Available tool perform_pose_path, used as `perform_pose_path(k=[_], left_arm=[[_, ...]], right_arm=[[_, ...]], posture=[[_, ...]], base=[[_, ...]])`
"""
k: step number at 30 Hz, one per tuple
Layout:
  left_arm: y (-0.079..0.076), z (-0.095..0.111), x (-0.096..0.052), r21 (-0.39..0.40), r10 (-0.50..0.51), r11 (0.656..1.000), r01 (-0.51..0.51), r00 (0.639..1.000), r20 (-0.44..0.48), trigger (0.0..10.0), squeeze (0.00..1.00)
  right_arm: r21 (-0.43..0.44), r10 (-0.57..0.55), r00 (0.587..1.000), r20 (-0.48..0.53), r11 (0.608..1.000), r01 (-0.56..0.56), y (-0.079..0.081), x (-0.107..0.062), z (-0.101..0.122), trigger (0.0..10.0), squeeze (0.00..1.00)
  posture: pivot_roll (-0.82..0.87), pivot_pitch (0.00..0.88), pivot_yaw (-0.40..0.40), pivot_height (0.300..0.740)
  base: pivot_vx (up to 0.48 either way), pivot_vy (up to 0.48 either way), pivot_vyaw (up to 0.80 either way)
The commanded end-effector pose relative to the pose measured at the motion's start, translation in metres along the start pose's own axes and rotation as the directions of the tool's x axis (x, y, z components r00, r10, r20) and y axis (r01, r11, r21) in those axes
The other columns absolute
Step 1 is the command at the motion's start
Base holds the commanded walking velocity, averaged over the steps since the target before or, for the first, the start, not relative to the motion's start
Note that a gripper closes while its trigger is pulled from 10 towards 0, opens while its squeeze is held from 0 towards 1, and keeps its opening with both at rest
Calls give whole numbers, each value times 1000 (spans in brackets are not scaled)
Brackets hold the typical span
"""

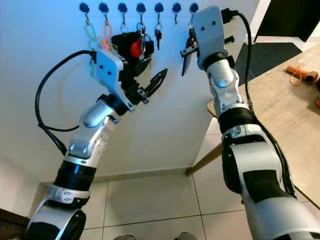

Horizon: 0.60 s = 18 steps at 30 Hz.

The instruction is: Hang keys on a hook

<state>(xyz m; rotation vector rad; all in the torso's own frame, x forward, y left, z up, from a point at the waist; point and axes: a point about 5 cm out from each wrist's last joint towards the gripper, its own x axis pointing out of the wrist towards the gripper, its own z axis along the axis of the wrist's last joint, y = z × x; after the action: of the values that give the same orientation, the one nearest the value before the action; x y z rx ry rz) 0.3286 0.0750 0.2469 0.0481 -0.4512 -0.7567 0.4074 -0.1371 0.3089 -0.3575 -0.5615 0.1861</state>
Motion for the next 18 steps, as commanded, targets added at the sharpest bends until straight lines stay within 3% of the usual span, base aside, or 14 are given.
perform_pose_path(k=[1,10,18], left_arm=[[-5,1,1,-4,-27,1000,27,1000,0,10000,0],[-6,1,2,-1,-33,999,33,999,-2,10000,0],[-6,0,1,-4,-33,999,33,999,-6,10000,0]], right_arm=[[19,-3,1000,-7,1000,3,2,-1,-2,10000,0],[30,-35,998,-52,999,37,-3,-3,-8,10000,0],[-23,-128,987,-96,992,126,-21,-1,-9,10000,0]], posture=[[28,77,-40,740],[27,84,-40,740],[27,91,-42,740]], base=[[0,0,0],[0,0,0],[0,0,0]])
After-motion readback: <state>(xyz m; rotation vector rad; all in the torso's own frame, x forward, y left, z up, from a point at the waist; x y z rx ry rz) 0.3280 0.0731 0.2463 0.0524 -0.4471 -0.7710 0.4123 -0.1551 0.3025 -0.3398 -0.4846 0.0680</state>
